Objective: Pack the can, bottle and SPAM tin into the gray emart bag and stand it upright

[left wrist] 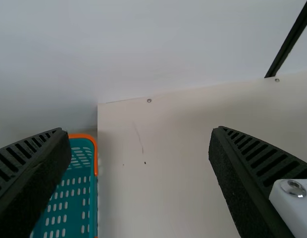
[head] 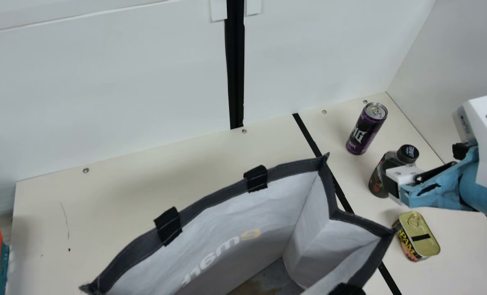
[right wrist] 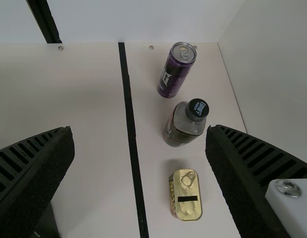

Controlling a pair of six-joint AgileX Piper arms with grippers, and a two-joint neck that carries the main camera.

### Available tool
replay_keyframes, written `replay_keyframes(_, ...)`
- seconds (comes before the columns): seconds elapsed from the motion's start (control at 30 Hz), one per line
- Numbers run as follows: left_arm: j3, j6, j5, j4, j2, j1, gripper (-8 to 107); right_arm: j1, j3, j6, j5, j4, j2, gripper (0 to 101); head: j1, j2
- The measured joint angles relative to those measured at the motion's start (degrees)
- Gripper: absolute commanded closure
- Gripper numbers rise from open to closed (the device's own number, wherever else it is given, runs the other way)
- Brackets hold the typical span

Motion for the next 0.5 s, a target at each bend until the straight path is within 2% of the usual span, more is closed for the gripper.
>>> replay_keyframes(0.5,-8.15,7.27,0.4,-8.04,4.82,1.02,9,0.0,0.0,0.0,0.0,0.0,0.0,6,0.0,0.09)
